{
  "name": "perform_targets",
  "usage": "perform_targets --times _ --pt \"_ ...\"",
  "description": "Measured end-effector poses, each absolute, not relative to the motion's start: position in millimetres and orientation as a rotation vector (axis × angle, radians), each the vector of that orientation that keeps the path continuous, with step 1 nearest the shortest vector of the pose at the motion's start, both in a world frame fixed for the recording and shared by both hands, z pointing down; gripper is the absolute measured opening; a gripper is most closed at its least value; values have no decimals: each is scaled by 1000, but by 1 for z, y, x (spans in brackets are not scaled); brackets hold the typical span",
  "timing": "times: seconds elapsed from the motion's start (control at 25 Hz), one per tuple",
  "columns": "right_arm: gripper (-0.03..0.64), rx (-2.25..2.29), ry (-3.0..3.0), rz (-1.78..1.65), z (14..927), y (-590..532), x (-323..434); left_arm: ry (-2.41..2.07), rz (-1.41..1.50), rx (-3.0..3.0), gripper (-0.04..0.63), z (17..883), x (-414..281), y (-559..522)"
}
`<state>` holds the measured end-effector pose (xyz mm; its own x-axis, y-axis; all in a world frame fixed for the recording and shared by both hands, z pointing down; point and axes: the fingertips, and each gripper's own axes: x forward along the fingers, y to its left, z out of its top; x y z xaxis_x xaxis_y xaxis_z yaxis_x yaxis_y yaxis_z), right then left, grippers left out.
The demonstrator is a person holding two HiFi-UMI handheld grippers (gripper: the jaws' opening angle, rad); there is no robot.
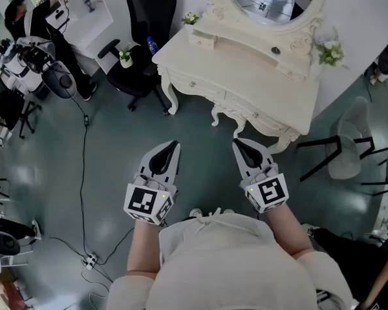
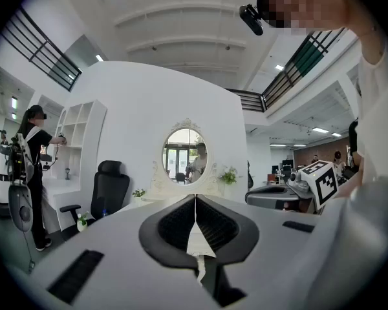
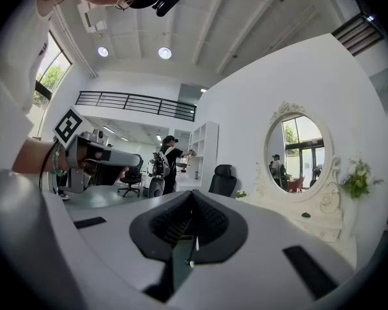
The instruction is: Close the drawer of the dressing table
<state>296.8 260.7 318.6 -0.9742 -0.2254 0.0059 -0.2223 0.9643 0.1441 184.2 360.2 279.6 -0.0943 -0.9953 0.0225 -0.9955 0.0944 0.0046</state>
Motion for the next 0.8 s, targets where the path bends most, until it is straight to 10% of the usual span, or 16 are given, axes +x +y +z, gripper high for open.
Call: perform_targets --times 0.72,0.8 --pt "5 494 -3061 -213 322 274 269 -2297 -71 2113 23 285 145 380" --pt "5 505 -3053 -210 326 281 259 -2320 -93 2097 197 284 132 386"
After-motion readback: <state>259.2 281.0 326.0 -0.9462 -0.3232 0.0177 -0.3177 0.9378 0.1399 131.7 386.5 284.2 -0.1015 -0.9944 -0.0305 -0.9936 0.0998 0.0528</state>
